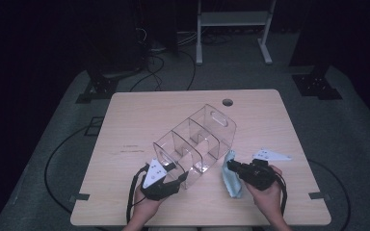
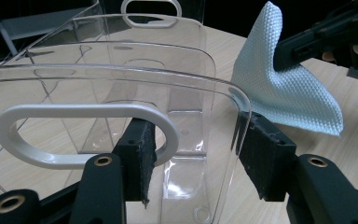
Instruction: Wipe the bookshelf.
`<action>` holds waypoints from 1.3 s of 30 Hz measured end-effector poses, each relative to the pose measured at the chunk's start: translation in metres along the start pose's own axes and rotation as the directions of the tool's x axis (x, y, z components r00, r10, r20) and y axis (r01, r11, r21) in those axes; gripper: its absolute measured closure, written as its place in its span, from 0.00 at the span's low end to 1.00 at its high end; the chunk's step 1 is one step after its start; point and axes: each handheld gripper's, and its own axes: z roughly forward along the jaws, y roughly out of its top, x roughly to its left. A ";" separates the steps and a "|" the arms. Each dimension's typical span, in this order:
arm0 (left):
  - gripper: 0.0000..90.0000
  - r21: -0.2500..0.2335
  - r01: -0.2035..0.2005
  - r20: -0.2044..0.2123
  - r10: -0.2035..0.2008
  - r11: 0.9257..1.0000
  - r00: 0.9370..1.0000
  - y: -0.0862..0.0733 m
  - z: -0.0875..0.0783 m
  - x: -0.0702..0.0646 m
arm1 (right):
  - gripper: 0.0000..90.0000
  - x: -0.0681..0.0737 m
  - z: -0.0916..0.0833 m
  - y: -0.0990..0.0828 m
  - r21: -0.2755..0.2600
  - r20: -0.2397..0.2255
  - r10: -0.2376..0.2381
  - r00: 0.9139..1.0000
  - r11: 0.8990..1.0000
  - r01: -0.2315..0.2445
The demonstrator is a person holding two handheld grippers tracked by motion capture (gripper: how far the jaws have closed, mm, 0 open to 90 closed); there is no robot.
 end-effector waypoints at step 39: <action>0.57 0.028 -0.031 0.002 0.031 0.999 1.000 -0.005 -0.026 0.041 | 0.93 -0.020 -0.014 -0.005 -0.016 0.067 0.050 0.996 0.999 -0.049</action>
